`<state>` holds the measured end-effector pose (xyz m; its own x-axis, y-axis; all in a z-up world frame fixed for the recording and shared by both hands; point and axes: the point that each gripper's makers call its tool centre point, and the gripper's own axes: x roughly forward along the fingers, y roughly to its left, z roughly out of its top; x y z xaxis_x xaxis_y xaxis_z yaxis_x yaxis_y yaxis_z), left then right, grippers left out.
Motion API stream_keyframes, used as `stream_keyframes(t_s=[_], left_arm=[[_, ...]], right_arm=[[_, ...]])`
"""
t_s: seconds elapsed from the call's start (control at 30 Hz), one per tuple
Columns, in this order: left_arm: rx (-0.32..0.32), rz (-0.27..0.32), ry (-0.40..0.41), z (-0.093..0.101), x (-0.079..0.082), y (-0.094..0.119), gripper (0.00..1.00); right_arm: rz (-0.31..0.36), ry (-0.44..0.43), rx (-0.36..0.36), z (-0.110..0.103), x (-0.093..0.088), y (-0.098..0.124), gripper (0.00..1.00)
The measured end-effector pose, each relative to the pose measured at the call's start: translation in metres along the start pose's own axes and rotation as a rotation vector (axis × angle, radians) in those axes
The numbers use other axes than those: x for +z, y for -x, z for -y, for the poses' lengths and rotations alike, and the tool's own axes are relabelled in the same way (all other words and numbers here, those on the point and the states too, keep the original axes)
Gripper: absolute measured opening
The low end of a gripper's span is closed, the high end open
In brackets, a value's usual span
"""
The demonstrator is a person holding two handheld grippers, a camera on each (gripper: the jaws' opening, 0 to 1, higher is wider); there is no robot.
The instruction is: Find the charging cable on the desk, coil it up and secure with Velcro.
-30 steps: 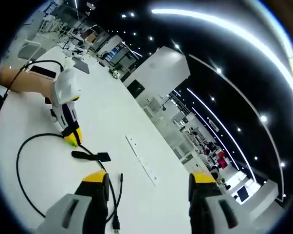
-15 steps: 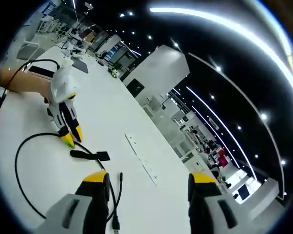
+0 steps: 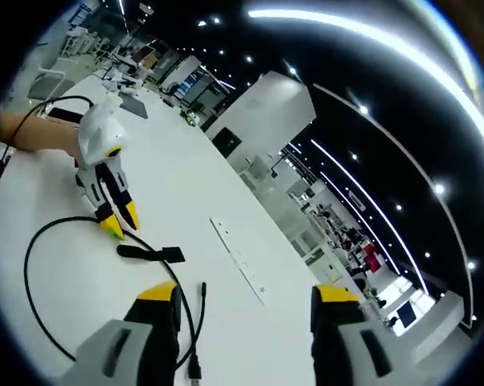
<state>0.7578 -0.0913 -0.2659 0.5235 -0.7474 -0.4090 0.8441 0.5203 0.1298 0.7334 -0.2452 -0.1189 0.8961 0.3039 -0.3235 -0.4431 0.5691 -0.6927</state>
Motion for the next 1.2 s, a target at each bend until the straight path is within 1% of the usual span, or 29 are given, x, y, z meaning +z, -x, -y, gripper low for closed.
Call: stream_keyframes(t_s=[0.07,0.13,0.2,0.3,0.33,0.4,0.5,0.57,0.67,0.83,1.1,1.2], left_arm=[[0.000,0.001,0.011,0.000,-0.001,0.003,0.19],[0.002,0.004,0.025,-0.001,-0.001,0.006,0.19],[0.004,0.004,0.035,-0.002,-0.003,0.008,0.19],[0.006,-0.010,0.058,-0.002,-0.008,0.009,0.18],[0.004,-0.016,0.065,-0.001,-0.010,0.010,0.18],[0.003,-0.037,0.076,-0.001,-0.014,0.010,0.18],[0.008,-0.035,0.080,0.000,-0.014,0.010,0.18],[0.008,-0.035,0.089,0.000,-0.014,0.010,0.18],[0.002,-0.031,0.107,0.001,-0.014,0.008,0.17],[0.006,-0.034,0.114,0.001,-0.014,0.009,0.17],[0.007,-0.032,0.121,0.000,-0.014,0.010,0.17],[0.008,-0.031,0.125,0.000,-0.014,0.010,0.17]], right_arm=[[-0.009,-0.036,0.019,-0.001,-0.008,-0.006,0.65],[-0.034,-0.044,0.036,-0.002,-0.019,-0.012,0.58],[-0.078,-0.091,0.070,-0.007,-0.035,-0.021,0.51],[-0.127,-0.128,0.120,-0.016,-0.052,-0.033,0.51],[-0.132,-0.133,0.127,-0.017,-0.053,-0.033,0.51],[-0.149,-0.151,0.169,-0.026,-0.059,-0.037,0.48],[-0.167,-0.158,0.202,-0.035,-0.062,-0.039,0.45],[-0.180,-0.165,0.244,-0.044,-0.063,-0.039,0.42],[-0.188,-0.130,0.287,-0.055,-0.064,-0.038,0.41],[-0.207,-0.131,0.317,-0.060,-0.069,-0.036,0.41],[-0.231,-0.130,0.334,-0.061,-0.076,-0.034,0.39],[-0.255,-0.115,0.362,-0.069,-0.082,-0.034,0.38]])
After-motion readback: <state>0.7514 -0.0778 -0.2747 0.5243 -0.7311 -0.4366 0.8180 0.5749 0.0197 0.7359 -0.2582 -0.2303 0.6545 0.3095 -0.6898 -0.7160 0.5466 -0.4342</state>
